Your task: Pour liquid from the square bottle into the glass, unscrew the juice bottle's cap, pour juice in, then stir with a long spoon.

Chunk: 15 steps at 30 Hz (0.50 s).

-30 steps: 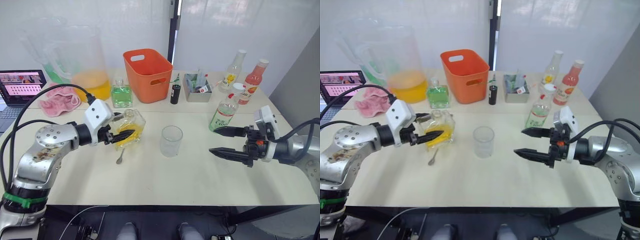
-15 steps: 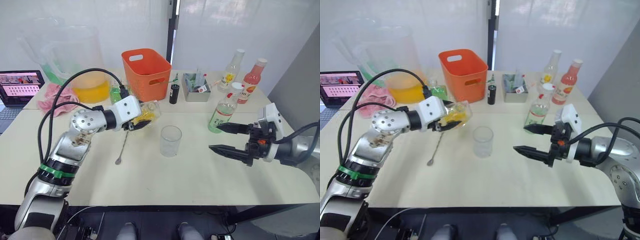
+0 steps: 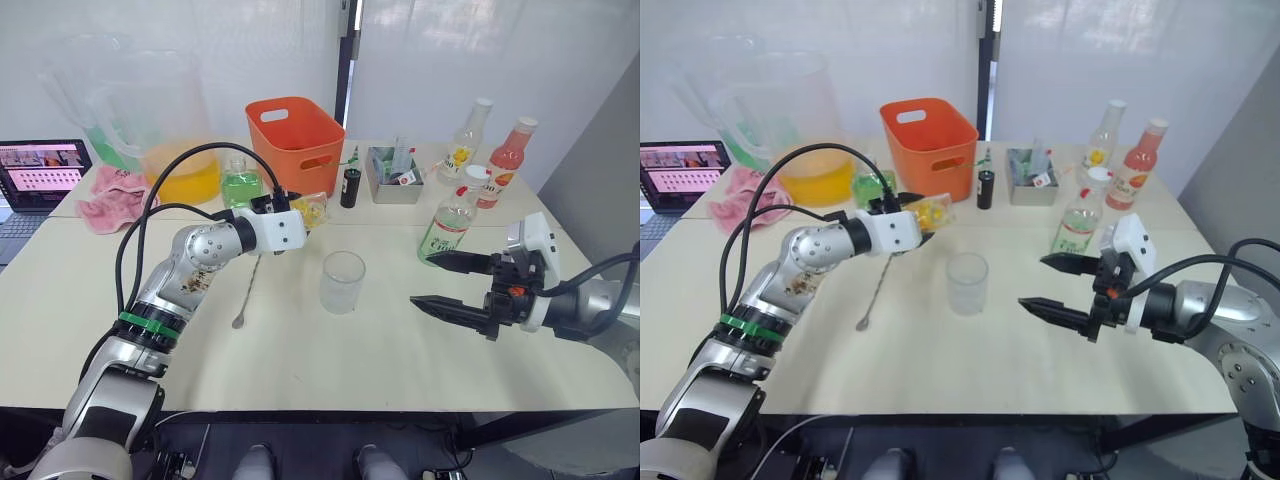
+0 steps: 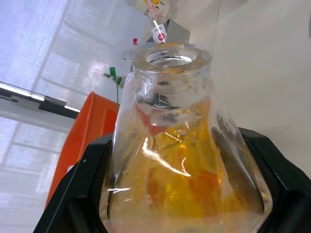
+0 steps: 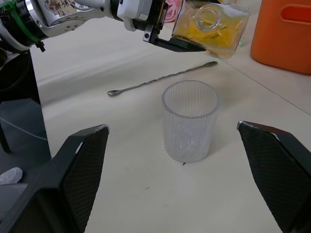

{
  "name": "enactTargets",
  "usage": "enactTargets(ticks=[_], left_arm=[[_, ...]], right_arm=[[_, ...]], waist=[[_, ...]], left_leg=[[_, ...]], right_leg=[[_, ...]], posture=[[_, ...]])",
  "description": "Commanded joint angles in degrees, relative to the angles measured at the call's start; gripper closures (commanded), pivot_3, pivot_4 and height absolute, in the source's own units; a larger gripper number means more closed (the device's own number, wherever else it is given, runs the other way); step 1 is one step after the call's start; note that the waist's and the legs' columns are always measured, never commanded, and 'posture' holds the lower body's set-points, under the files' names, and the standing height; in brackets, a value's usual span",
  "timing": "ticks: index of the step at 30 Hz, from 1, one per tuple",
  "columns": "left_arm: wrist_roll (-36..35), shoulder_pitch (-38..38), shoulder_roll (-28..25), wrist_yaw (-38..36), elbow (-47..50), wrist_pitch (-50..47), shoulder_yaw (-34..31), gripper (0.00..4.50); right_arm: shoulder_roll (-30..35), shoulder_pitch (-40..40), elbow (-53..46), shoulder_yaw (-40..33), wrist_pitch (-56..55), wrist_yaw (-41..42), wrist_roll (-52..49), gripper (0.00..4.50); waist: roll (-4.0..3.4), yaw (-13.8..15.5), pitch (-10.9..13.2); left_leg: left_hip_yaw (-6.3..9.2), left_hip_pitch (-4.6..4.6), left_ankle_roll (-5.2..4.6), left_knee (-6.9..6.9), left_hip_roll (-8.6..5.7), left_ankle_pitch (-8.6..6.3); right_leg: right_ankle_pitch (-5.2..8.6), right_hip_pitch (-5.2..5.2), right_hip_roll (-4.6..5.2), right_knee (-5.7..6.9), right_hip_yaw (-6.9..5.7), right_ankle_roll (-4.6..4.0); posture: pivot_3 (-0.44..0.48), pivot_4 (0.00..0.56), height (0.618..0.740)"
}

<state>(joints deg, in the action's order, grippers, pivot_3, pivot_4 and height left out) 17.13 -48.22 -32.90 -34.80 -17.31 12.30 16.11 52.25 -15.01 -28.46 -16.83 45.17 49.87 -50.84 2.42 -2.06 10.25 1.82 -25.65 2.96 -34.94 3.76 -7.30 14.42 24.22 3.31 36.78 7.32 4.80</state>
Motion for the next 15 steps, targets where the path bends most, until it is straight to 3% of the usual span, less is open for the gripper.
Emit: enactTargets(ticks=[1,15], left_arm=[[0.65,-2.98,0.76,3.52,2.09,3.55,-2.17,1.71],[6.92,0.23,2.2,9.54,1.0,13.03,-0.82,1.71]], right_arm=[[0.13,-0.39,-1.33,-2.14,-0.77,-0.17,-1.25,0.03],[-0.53,-2.35,-1.25,-1.28,-0.33,-2.09,-1.58,0.03]], waist=[[0.0,0.01,0.0],[0.0,0.01,0.0]], left_leg=[[0.0,0.0,0.0,0.0,0.0,0.0],[0.01,0.01,0.0,-0.02,0.0,0.0]], right_leg=[[0.0,0.0,0.0,0.0,0.0,0.0],[-0.02,-0.01,0.0,0.03,0.0,0.01]], posture=[[0.0,0.15,0.74],[0.0,0.15,0.74]])
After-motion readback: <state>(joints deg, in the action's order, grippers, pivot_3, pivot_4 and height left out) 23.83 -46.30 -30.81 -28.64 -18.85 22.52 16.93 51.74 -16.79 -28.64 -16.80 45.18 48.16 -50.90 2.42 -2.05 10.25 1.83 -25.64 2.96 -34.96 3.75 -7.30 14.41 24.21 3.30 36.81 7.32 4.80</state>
